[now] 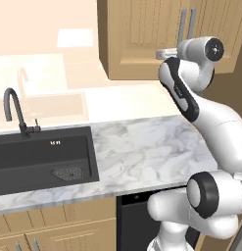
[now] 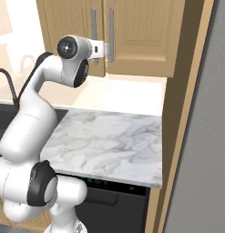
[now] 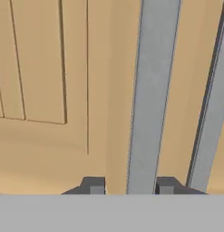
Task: Open the cabinet and move the ladle to the pot. Then close the cabinet.
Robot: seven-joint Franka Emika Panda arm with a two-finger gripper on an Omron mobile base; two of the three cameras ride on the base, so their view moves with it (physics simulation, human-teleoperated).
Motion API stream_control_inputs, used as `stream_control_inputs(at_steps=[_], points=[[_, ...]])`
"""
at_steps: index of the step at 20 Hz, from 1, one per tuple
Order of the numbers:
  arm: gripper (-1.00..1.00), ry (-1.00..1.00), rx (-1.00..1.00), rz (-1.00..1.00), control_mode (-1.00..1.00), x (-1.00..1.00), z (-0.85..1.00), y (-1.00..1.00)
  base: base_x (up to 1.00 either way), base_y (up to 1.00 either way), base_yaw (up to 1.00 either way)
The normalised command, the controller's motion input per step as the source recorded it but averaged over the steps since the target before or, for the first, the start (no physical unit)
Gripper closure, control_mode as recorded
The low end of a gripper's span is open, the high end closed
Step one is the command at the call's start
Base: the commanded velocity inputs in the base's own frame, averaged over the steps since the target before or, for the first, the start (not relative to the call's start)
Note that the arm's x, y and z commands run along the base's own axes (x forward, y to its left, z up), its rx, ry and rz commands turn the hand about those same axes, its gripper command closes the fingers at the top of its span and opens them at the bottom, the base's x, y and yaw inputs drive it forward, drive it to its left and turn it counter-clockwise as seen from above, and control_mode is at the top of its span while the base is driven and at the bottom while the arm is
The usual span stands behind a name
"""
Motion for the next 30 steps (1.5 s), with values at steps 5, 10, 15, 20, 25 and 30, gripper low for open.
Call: stream_control_inputs(at_steps=[5,10,15,20,25,30], points=[[1.0,-0.05,0.0,0.0,-1.0,-1.0,0.2,0.29,0.0,0.0,0.0],[1.0,-0.01,0.0,0.0,-1.0,-1.0,0.27,0.44,0.0,0.0,0.0],[1.0,0.0,-0.03,0.0,-1.0,-0.92,0.21,0.64,0.0,0.0,0.0],[1.0,0.02,-0.06,0.0,-1.0,-0.56,0.17,0.63,0.0,0.0,0.0],[-1.0,0.02,-0.03,0.0,-1.0,-0.38,0.06,0.1,0.0,0.0,0.0],[-1.0,0.0,0.0,0.02,-1.0,-0.75,0.0,-0.9,0.0,0.0,0.0]])
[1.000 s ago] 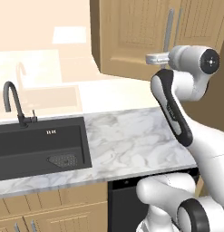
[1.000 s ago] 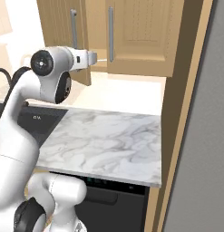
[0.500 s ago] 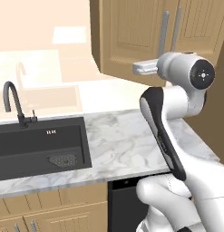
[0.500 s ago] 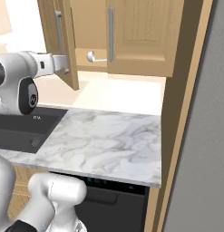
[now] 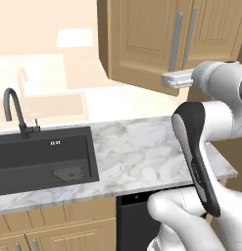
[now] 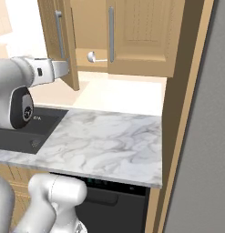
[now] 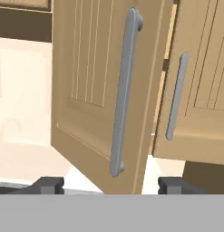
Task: Open the cabinet and move the ladle to the pot. Then close the cabinet.
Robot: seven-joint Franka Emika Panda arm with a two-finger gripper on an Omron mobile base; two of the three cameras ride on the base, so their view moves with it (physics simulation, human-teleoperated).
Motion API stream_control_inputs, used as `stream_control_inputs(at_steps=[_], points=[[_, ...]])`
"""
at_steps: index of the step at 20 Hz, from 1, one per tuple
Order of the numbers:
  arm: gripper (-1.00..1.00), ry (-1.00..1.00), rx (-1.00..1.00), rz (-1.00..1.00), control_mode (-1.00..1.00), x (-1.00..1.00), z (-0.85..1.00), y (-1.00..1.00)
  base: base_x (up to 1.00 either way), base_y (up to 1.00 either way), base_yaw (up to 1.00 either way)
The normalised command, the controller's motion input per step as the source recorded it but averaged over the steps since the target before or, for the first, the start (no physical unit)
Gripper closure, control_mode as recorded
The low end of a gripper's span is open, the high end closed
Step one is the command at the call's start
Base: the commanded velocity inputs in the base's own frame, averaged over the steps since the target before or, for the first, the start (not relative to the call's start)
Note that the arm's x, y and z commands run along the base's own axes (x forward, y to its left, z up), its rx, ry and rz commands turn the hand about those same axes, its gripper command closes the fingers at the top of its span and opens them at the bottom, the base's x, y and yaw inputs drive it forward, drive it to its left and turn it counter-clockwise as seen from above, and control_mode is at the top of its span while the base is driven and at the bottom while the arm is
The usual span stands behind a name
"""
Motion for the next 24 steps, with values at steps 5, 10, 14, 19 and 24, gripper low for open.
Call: stream_control_inputs(at_steps=[5,10,14,19,24], points=[[-1.0,0.03,0.11,0.13,-1.0,-0.48,0.0,-1.0,0.0,0.0,0.0],[-1.0,0.14,0.29,0.15,-1.0,0.36,0.0,-0.75,0.0,0.0,0.0],[-1.0,0.17,0.33,0.12,-1.0,0.77,0.0,-0.38,0.0,0.0,0.0],[-1.0,0.22,0.29,0.13,-1.0,0.55,0.0,-0.19,0.0,0.0,0.0],[-1.0,0.21,0.29,0.14,-1.0,0.56,-0.02,0.13,0.0,0.0,0.0]])
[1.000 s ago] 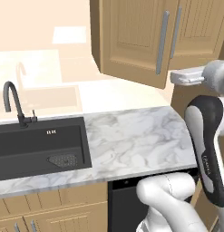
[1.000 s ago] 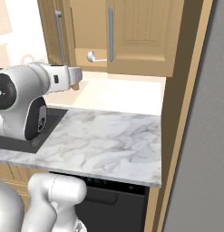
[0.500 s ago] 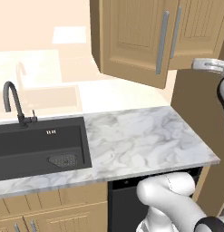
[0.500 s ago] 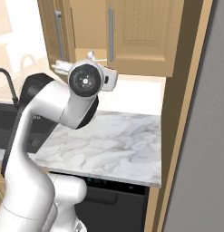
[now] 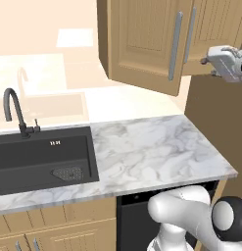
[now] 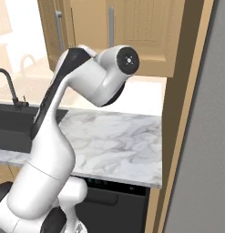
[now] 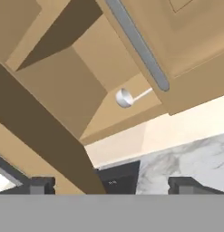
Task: Open the cabinet and move the ladle to the pot. Then close the cabinet.
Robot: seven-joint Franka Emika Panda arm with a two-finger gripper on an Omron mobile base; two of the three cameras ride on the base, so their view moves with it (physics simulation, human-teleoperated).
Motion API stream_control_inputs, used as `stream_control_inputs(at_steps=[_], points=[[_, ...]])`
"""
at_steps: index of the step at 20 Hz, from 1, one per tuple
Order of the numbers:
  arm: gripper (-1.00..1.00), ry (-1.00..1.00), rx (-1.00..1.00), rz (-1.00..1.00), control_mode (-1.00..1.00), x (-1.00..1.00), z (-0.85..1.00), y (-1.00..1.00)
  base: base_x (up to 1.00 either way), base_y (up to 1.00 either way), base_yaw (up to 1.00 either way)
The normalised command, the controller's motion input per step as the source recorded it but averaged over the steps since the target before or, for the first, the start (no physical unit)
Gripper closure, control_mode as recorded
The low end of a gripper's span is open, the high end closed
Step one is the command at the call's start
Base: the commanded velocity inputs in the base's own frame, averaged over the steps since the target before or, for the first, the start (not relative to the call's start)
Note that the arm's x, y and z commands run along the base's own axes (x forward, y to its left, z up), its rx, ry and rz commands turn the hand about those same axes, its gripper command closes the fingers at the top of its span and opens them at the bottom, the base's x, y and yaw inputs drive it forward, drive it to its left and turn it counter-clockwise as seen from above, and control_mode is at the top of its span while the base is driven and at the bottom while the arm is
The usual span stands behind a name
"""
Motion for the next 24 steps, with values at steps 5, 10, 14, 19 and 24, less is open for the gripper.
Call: stream_control_inputs(at_steps=[5,10,14,19,24], points=[[-1.0,0.22,0.29,0.13,-1.0,0.63,-0.04,0.36,0.0,0.0,0.0],[-1.0,0.2,0.25,0.12,-1.0,0.58,-0.16,0.36,0.0,0.0,0.0],[-1.0,0.15,0.22,0.11,-1.0,0.45,-0.26,0.43,0.0,0.0,0.0],[-1.0,0.03,0.18,0.11,-1.0,0.06,-0.18,0.35,0.0,0.0,0.0],[-1.0,0.0,0.13,0.12,-1.0,-0.12,-0.02,0.46,0.0,0.0,0.0]])
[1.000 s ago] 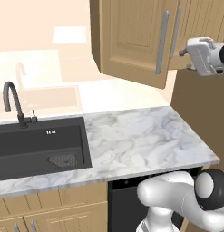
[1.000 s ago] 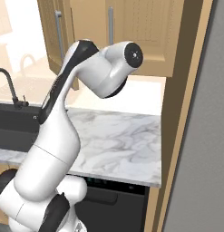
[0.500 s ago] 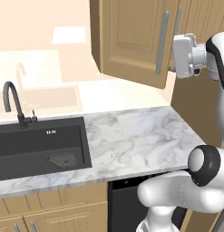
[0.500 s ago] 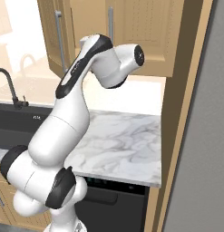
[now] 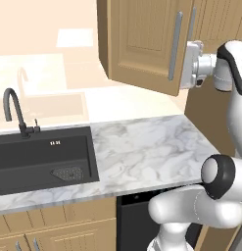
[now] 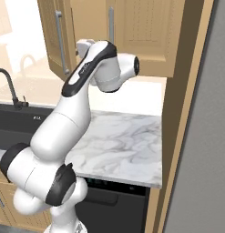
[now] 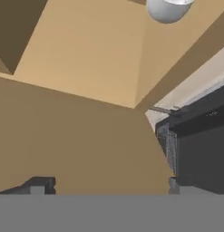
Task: Open the cabinet and move the ladle to the pot. Then close the cabinet.
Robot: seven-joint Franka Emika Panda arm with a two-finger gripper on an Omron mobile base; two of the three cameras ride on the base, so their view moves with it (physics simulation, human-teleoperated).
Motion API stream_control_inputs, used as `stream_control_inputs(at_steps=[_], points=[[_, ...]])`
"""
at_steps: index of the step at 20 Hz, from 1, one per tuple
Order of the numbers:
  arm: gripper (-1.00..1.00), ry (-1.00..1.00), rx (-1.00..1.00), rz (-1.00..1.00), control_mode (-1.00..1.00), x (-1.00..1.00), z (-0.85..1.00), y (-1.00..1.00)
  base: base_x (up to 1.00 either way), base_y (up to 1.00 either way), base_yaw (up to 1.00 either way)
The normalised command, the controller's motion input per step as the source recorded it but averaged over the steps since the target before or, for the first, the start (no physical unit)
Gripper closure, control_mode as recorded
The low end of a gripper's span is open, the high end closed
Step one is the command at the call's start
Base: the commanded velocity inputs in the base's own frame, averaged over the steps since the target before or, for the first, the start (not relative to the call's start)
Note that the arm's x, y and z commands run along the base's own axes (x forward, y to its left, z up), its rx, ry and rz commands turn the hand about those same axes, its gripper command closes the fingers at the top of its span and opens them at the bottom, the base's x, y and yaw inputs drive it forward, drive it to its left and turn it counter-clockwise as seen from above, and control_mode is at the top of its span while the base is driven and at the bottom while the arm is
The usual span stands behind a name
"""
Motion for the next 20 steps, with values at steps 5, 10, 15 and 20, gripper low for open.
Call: stream_control_inputs(at_steps=[5,10,15,20], points=[[-1.0,-0.05,0.07,0.11,-1.0,-0.57,0.0,0.47,0.0,0.0,0.0],[-1.0,-0.07,0.03,0.1,-1.0,-0.64,0.02,0.51,0.0,0.0,0.0],[-1.0,-0.08,0.0,0.08,-1.0,-0.69,0.1,0.62,0.0,0.0,0.0],[-1.0,-0.1,0.0,0.03,-1.0,-0.43,0.26,0.66,0.0,0.0,0.0]])
